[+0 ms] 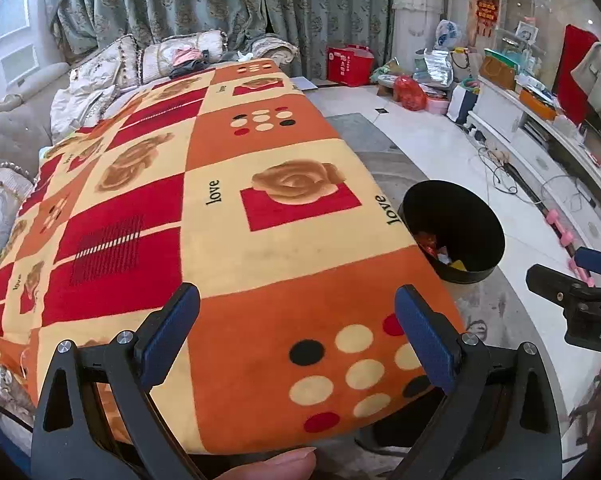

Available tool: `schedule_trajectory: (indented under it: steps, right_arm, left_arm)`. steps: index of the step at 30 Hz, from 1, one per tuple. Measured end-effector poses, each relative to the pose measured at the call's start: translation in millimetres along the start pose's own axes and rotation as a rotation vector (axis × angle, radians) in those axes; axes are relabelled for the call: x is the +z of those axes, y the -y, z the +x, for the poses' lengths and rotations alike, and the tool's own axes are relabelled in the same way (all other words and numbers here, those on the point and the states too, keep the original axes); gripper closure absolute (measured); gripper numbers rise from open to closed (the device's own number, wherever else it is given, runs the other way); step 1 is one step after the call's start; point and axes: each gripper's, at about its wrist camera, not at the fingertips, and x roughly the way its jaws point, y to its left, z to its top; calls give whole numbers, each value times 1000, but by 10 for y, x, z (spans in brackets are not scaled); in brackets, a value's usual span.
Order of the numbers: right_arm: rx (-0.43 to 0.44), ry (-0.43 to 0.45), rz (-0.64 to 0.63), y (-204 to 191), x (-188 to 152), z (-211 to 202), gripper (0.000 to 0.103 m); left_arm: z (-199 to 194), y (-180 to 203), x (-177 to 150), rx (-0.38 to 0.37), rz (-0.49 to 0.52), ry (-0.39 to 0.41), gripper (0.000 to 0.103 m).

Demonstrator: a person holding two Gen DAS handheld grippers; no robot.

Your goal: Collect trash

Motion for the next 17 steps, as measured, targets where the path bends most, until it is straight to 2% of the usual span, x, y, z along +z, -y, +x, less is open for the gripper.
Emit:
schedule_trajectory:
  steps: [11, 17]
  right_arm:
    - [3, 2, -3, -17, -11, -23, 6]
    - [4, 1, -10, -25, -22, -9, 6]
  left_arm:
    - [0, 13, 8, -38, -12, 1, 5]
    - [-19, -9, -11, -28, -25, 18, 5]
